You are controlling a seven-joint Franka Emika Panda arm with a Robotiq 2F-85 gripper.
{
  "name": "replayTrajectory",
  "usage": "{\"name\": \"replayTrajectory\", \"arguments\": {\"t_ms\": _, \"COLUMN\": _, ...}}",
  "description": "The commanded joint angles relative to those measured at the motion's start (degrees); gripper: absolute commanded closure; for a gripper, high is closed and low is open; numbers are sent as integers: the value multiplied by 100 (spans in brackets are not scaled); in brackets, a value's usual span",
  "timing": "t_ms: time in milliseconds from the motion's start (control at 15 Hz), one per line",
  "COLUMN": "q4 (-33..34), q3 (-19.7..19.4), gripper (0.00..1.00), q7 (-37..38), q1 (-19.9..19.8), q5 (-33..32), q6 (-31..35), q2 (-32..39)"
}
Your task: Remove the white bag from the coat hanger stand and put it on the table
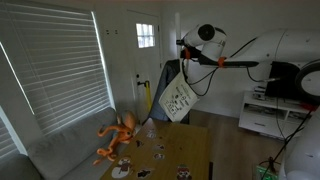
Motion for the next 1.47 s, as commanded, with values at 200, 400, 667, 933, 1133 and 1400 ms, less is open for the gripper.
{"name": "replayTrajectory", "arguments": {"t_ms": 200, "q4": 25, "q3": 152, "gripper": 99, "q7": 452, "q1": -61, "q5": -599, "q6": -600, "q2": -89}}
{"name": "replayTrajectory", "arguments": {"t_ms": 400, "q4": -89, "q3": 273, "gripper": 99, "q7": 780, "q1": -53, "q5": -1050, "q6": -1392, "q2": -180}}
{"name": "replayTrajectory", "arguments": {"t_ms": 667, "q4": -208, "q3": 222, "gripper": 99, "q7": 724, "q1": 180, "q5": -1138, "q6": -2113, "q2": -211}}
{"name": "replayTrajectory", "arguments": {"t_ms": 933, "q4": -355, "q3": 198, "gripper": 99, "q7": 543, "q1": 247, "q5": -1346, "q6": -2644, "q2": -264}}
{"name": "replayTrajectory", "arguments": {"t_ms": 1133, "q4": -400, "q3": 204, "gripper": 99, "q7": 567, "q1": 364, "q5": -1139, "q6": -2442, "q2": -323}}
{"name": "replayTrajectory", "arguments": {"t_ms": 1400, "q4": -550, "q3": 320, "gripper": 99, "q7": 590, "q1": 523, "q5": -1322, "q6": -2481, "q2": -529}}
